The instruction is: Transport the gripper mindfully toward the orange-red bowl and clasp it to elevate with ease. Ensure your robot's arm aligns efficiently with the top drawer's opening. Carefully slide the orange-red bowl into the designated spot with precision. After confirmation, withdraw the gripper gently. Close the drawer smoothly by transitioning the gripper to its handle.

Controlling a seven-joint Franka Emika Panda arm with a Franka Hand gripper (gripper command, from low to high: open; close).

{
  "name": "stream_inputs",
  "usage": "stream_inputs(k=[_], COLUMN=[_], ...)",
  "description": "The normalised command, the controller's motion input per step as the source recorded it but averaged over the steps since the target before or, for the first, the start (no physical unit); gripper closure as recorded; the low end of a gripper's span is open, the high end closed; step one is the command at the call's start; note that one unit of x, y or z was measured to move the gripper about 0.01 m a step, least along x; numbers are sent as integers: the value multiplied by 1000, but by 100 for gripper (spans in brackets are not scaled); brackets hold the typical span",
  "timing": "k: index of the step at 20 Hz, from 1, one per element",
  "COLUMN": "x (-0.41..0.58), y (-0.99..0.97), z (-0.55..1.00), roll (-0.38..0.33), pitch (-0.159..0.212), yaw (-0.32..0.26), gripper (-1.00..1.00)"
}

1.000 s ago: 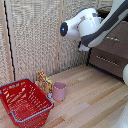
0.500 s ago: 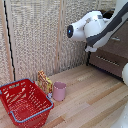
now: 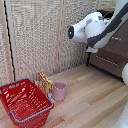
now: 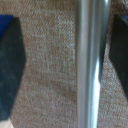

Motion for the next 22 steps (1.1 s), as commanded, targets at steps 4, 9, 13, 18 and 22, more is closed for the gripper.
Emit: stream_inputs(k=[4,9,13,18,22], x=[-31,67,101,25,0], y=[-99,-387,-521,-638,-773], z=[74,473,606,361,36], roll=[29,9,0,0,1], pitch=[-48,-50,-44,-66,-15], yaw=[-97,-92,-86,-67,-9], gripper=[100,100,100,100,100])
